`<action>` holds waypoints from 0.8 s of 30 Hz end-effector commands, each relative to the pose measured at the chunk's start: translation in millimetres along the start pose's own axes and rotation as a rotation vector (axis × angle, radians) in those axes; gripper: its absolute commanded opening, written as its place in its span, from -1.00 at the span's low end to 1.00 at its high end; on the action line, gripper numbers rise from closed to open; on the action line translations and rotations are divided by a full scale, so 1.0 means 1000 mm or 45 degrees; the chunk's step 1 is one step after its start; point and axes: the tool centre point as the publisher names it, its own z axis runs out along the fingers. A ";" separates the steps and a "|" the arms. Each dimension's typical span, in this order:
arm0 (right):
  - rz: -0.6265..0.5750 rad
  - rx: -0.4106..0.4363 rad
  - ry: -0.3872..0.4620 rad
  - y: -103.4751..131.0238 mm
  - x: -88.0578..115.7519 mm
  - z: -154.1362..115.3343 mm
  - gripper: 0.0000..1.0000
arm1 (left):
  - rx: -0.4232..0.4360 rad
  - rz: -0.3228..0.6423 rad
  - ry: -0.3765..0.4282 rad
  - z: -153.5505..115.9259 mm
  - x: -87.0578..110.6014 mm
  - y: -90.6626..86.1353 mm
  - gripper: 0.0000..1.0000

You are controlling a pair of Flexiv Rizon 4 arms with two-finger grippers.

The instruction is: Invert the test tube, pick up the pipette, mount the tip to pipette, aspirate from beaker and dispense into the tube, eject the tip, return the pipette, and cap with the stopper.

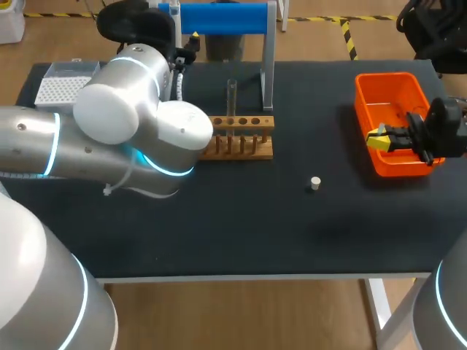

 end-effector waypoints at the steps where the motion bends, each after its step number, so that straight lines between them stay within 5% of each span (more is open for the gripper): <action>1: 0.000 0.002 0.000 0.000 0.001 0.000 -1.00 | -0.021 0.000 -0.067 0.011 0.005 -0.003 1.00; 18: 0.000 0.002 0.000 0.000 0.001 0.000 -1.00 | -0.067 -0.013 -0.083 0.042 -0.004 -0.006 1.00; 24: 0.000 0.002 0.000 0.000 0.001 0.000 -1.00 | -0.077 -0.018 -0.078 0.050 -0.006 -0.005 0.85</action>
